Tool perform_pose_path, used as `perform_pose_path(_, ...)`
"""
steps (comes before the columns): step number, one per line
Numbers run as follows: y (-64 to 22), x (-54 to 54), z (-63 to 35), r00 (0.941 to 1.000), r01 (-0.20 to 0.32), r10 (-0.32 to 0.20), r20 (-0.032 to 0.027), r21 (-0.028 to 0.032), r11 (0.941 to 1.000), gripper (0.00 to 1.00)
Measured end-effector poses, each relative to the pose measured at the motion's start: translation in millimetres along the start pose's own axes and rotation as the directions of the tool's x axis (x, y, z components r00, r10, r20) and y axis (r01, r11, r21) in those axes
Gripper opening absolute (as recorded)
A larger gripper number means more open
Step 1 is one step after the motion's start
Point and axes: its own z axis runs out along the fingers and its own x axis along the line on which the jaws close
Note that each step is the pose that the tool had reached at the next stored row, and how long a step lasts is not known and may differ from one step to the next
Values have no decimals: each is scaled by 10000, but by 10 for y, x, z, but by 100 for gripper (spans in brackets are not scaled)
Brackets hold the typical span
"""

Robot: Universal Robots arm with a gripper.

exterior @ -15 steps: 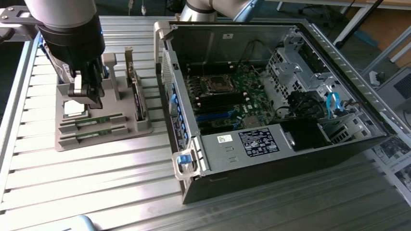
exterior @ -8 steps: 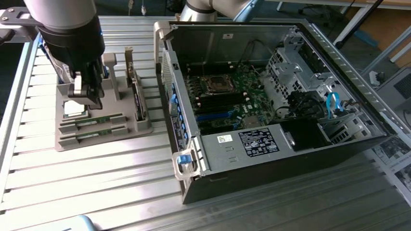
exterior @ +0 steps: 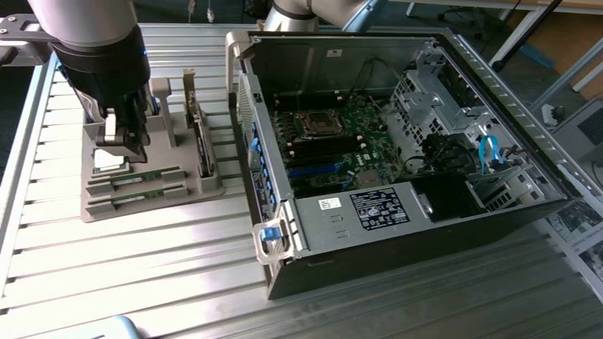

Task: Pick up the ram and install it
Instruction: 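Pick up the ram and move it above insertion slot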

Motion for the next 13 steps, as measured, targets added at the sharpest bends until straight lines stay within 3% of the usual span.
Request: perform_pose_path(13,11,9,42,10000,-2,2,-1,0,10000,36)
